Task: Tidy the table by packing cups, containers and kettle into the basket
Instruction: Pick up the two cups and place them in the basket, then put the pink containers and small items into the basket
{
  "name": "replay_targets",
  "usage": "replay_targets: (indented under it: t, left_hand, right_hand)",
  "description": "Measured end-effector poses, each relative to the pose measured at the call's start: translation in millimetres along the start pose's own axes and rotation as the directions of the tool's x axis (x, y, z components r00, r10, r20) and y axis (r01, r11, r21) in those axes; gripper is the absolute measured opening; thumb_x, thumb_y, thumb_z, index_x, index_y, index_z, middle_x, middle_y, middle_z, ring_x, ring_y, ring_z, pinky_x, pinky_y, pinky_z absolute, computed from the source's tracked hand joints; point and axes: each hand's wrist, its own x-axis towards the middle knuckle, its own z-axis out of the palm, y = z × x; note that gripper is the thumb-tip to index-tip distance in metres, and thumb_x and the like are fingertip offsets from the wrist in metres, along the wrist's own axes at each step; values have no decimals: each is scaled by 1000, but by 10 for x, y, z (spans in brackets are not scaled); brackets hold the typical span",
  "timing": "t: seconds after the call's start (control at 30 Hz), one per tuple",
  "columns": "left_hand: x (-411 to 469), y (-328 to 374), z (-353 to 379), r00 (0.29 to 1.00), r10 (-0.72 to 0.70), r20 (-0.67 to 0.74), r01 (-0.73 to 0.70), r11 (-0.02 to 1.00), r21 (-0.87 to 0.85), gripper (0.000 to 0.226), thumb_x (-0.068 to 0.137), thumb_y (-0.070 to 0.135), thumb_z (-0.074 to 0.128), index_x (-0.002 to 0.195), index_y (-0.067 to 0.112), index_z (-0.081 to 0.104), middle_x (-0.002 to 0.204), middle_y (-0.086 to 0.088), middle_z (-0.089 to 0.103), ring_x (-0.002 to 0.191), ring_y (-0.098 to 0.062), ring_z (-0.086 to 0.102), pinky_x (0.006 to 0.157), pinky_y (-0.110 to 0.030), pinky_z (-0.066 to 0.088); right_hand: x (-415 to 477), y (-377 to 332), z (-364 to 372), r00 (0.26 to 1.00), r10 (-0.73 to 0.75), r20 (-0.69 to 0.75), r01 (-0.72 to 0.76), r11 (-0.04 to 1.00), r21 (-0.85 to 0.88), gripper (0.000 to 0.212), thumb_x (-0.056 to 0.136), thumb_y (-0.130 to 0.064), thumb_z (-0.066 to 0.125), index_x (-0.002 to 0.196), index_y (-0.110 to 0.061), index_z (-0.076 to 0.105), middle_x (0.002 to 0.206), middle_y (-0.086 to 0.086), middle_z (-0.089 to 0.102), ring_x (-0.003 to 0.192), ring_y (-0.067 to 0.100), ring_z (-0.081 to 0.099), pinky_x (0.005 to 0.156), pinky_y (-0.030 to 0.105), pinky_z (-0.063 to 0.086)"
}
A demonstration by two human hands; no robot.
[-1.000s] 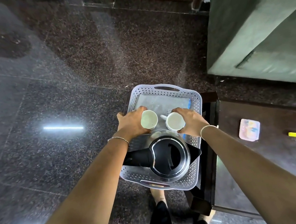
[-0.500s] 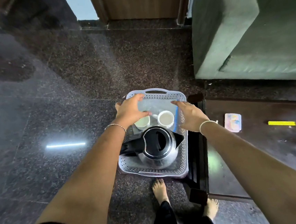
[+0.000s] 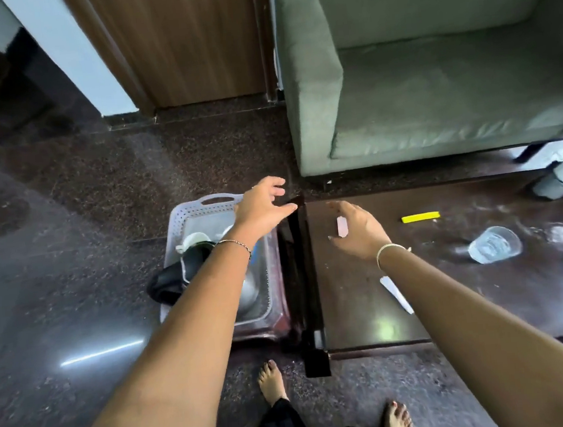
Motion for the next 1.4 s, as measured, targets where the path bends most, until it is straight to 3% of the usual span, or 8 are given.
replay_targets:
  t: [0.17,0.3,0.47,0.7,0.83,1.0,1.13,1.4]
  left_hand:
    - [-386,275,753,991,-131,-8,127,973,-190,53,81,22,78,128,17,56,123,-5,67,103,-14,57,88,-23,44]
    - [-665,311,1247,966,-257,-1,246,926,-285,49,81,20,77,126,15,57,121,-7,66,107,-19,62,93,-31,50]
    - [-900,258,1692,937,-349,-10,328,890,-316,42,84,24,74,123,18,59,116,-1,69,93,-11,64,72,-20,48]
    - [-878,132,2214,907,-416,69,415,854,-313,39,87,24,71,124,18,59,122,-2,66,106,-15,63,92,-30,51]
    - [-573,-31,2427,897,-438,59,437,856,-275,44,88,24,70,129,18,56,131,-3,60,114,-16,59,97,-30,47]
    - [89,-345,2686,882,-470,32,467,864,-189,56,89,28,67,140,19,47,143,-4,49,123,-18,53,93,-25,41]
    - [578,-564,2909,867,-496,43,496,853,-162,66,88,27,68,146,20,39,151,-5,41,135,-22,45,109,-35,39]
    - [1066,-791,3182,837,-539,93,547,824,-150,87,82,31,75,152,16,26,156,-10,30,143,-24,32,115,-37,31]
  right_hand:
    - [-500,712,-273,991,123,-54,-114,983,145,52,79,-8,64,130,-15,54,126,4,63,119,24,57,97,29,43]
    - [-840,1214,-393,980,200,-25,-191,962,193,50,82,-8,65,130,-13,54,128,2,62,121,20,56,96,24,40]
    - [-1127,1623,-401,959,283,19,-279,927,249,49,83,-14,64,131,-13,53,129,3,61,118,21,58,95,25,41]
    - [-1023,1945,-177,922,367,120,-386,867,314,43,88,-11,58,130,-10,52,131,3,60,120,24,57,100,34,45]
    - [-623,2024,24,900,396,181,-436,830,349,40,90,-10,52,130,-10,53,132,3,60,118,27,58,86,33,49]
    - [46,2125,354,883,382,271,-462,807,369,46,90,-9,47,136,-10,48,137,4,56,122,25,55,102,38,45]
    - [541,2250,625,860,380,341,-497,775,390,56,87,-8,46,142,-14,44,141,6,53,123,29,55,104,44,44]
    - [1035,2307,1042,821,400,407,-570,589,573,45,89,-12,52,134,-11,51,127,7,61,108,24,60,98,39,46]
